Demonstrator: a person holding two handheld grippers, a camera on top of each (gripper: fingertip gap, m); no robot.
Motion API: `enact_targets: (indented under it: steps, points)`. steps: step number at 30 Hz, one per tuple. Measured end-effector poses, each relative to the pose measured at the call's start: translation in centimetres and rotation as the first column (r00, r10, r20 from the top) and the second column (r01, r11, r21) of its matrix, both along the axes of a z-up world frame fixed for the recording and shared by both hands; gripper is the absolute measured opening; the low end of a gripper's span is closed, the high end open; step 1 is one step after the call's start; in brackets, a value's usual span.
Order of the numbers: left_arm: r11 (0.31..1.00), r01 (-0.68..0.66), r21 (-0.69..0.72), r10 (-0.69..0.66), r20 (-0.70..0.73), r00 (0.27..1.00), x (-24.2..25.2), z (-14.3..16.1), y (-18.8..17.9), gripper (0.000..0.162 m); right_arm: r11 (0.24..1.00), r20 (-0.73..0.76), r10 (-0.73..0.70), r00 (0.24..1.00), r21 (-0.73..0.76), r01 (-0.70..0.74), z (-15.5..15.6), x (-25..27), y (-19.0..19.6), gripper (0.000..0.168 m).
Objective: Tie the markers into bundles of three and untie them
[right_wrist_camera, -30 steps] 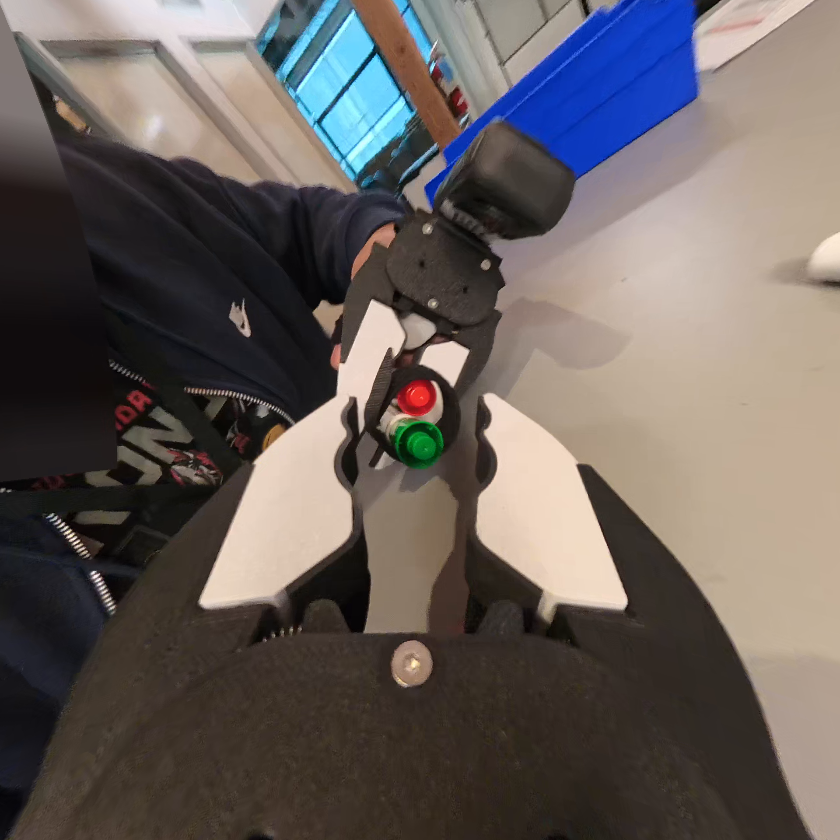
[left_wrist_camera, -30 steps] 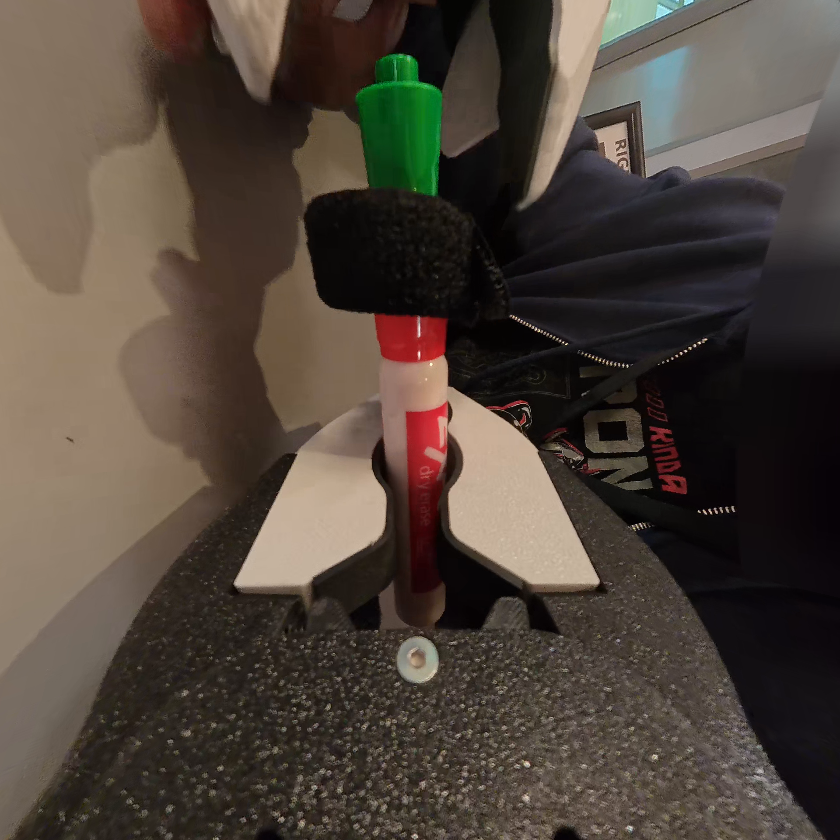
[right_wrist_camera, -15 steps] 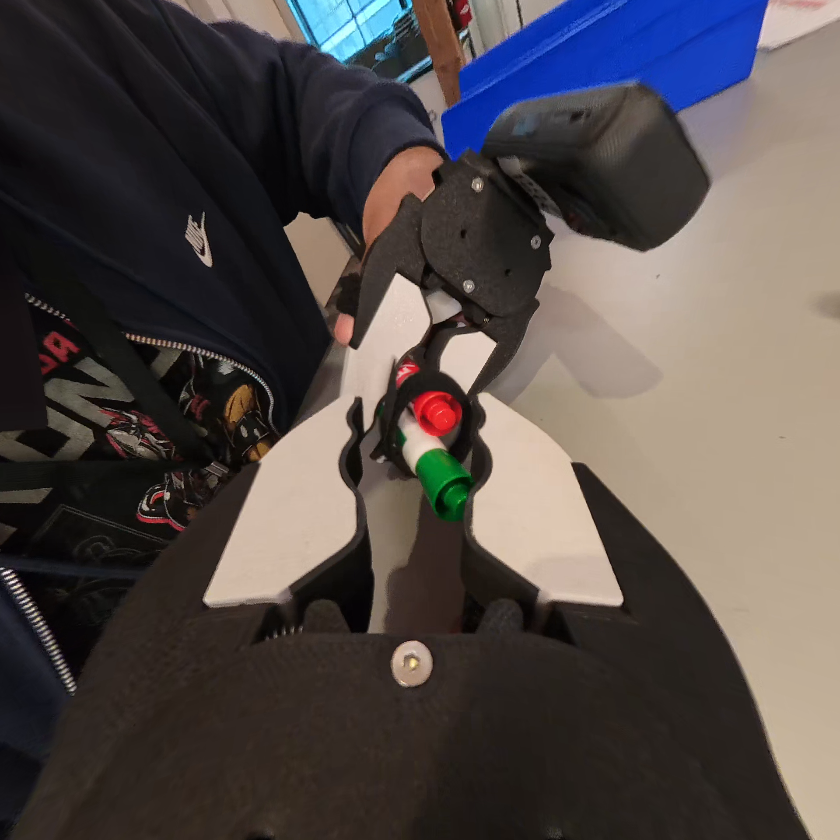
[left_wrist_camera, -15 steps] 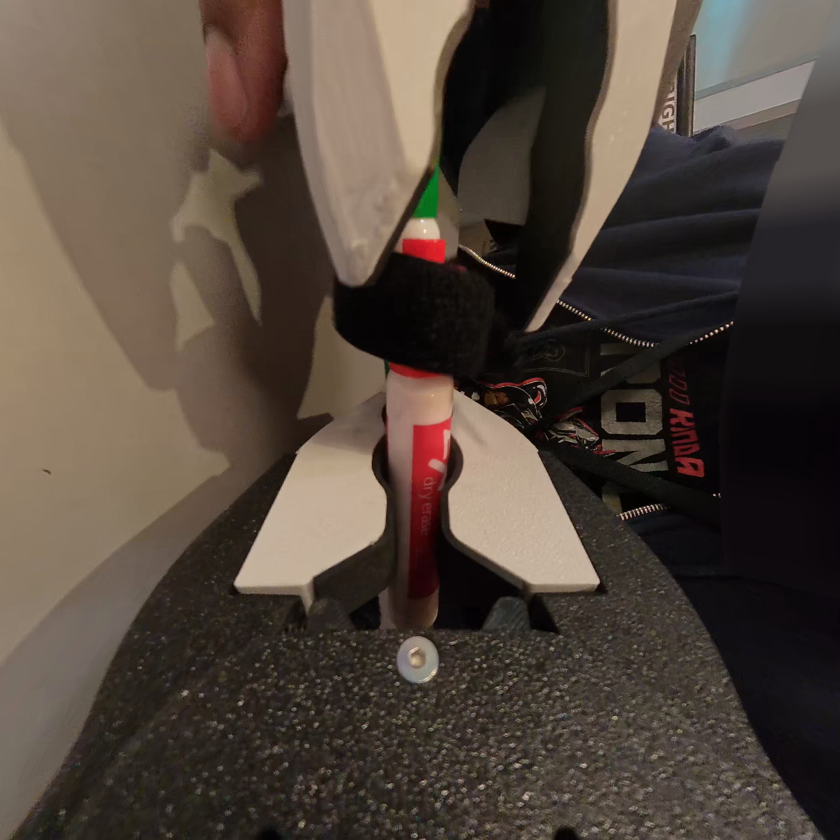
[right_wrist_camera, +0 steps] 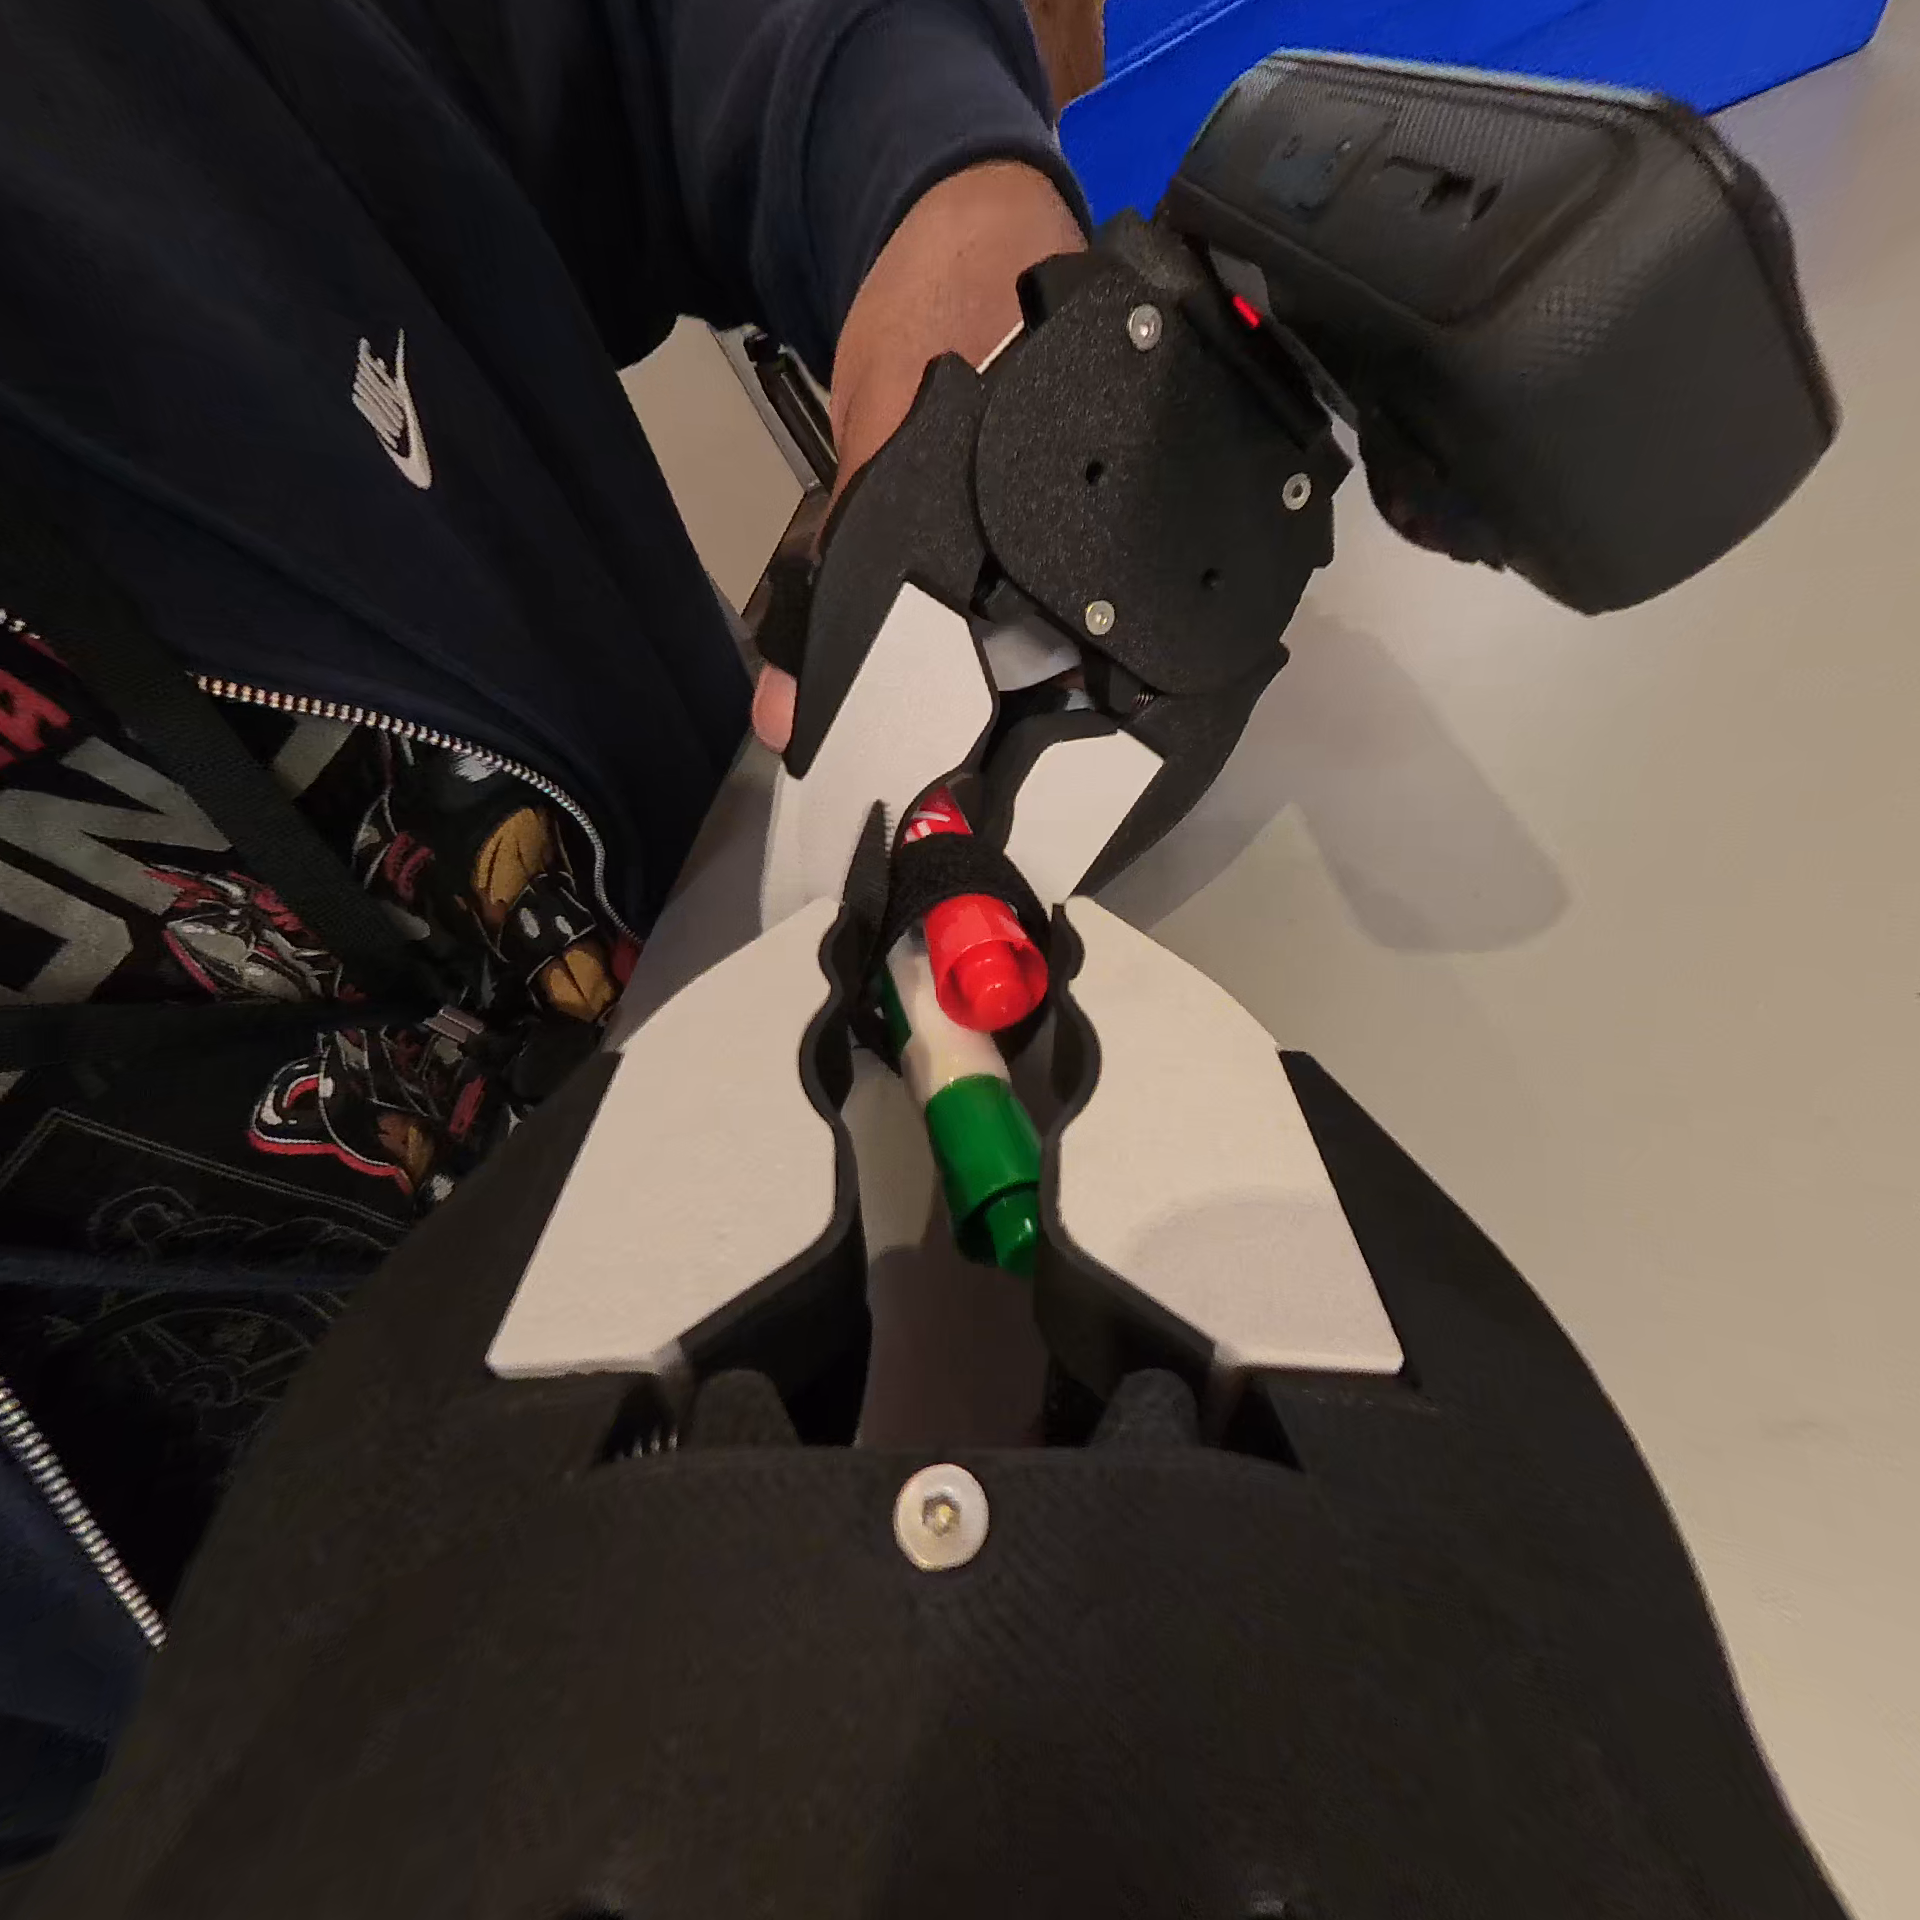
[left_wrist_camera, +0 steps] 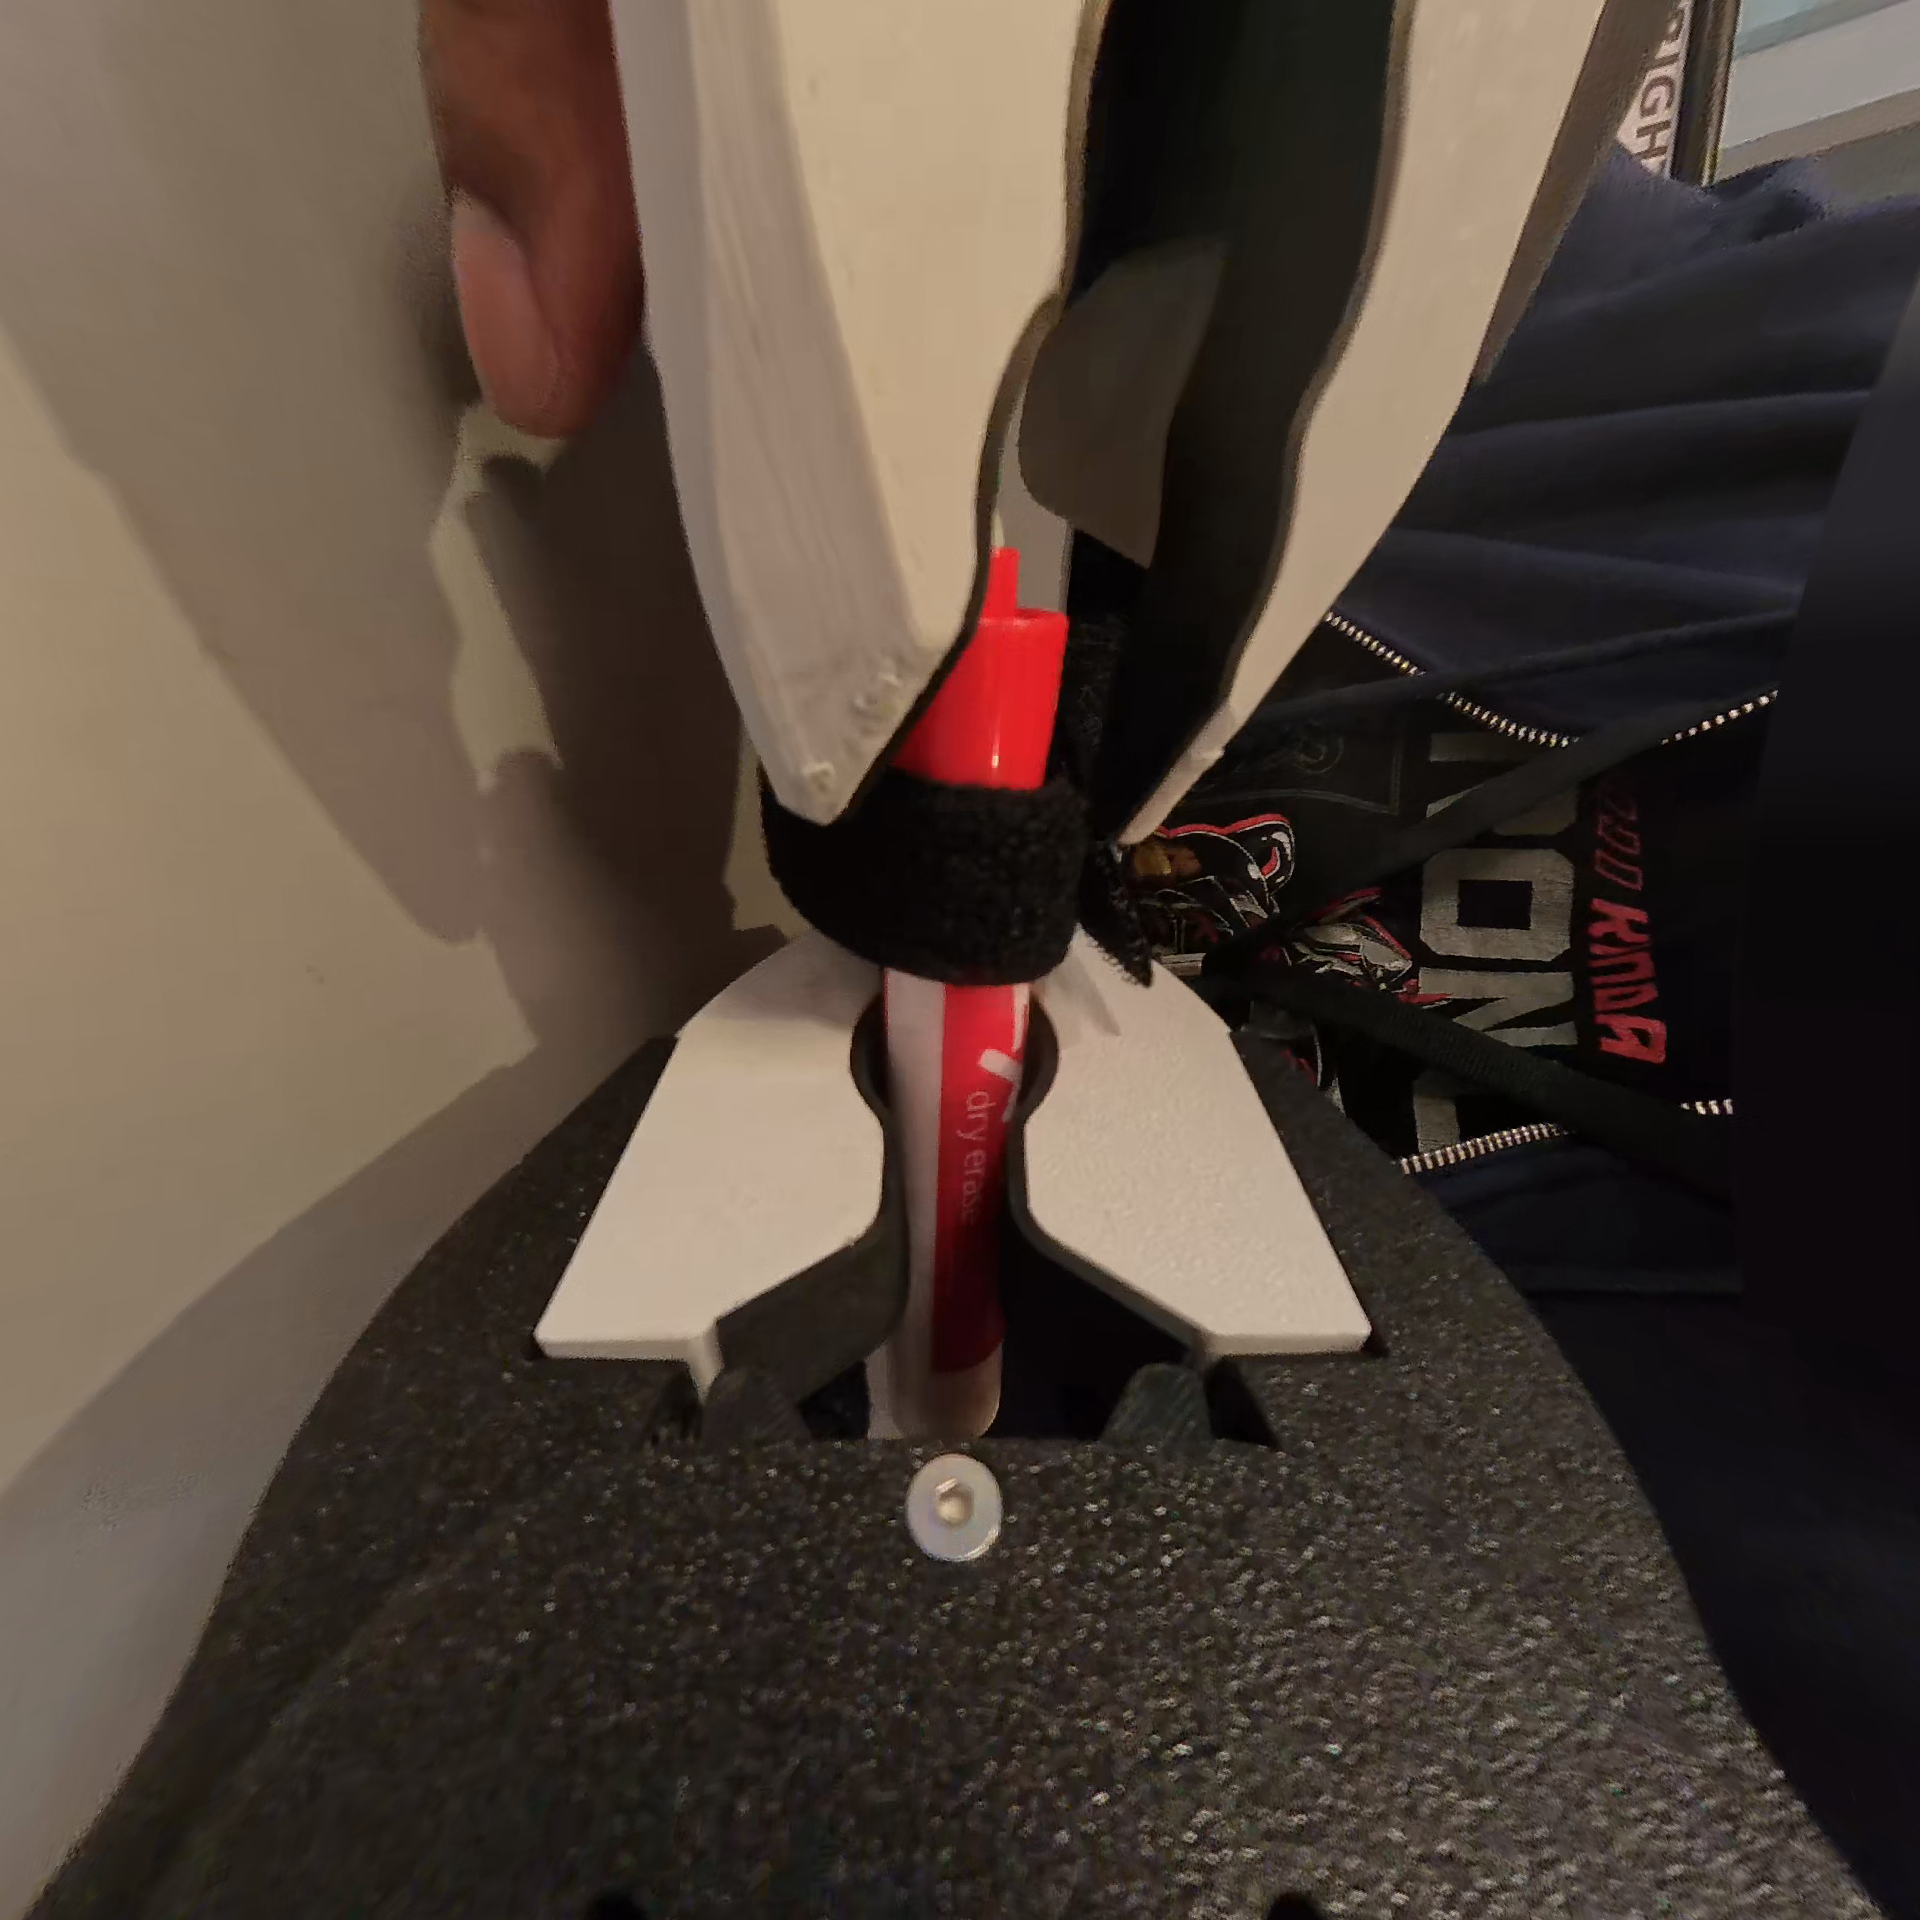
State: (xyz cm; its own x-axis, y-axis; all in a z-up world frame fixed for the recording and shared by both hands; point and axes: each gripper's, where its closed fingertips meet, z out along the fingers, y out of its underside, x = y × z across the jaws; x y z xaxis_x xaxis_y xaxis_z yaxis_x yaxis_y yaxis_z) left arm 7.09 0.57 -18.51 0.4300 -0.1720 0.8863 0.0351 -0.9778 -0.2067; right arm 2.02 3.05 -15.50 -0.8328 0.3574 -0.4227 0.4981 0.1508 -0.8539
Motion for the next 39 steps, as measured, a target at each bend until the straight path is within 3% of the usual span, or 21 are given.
enact_targets:
  steps: [12, 22, 27, 31, 39]
  points:
    - [0.997, 0.071, -0.01, -0.072, -0.082, 0.994, -0.7, 0.0, -1.1, 0.015, 0.996, 0.008, -0.042, 0.999, 0.076, 0.041, -0.3, 1.2, 4.0, 0.033]
    - [0.99, 0.132, -0.041, -0.136, -0.157, 0.978, -0.7, -0.3, -1.6, 0.015, 0.999, 0.018, -0.015, 1.0, 0.046, 0.015, -0.9, 1.3, 0.6, 0.026]
    - [0.987, 0.148, -0.059, -0.156, -0.176, 0.972, -0.6, -0.4, -1.7, 0.015, 0.996, -0.006, -0.079, 0.997, -0.038, 0.078, 0.5, 0.4, 0.3, 0.027]
    - [0.985, 0.161, -0.059, -0.169, -0.187, 0.968, -0.5, -0.2, -1.7, 0.015, 0.996, -0.013, -0.079, 0.997, 0.032, 0.08, -0.3, 0.6, 0.1, 0.028]
    - [0.987, 0.151, -0.052, -0.158, -0.192, 0.969, -0.7, -0.1, -1.7, 0.016, 0.996, -0.044, -0.094, 0.995, -0.01, 0.094, 0.7, 0.5, 0.0, 0.018]
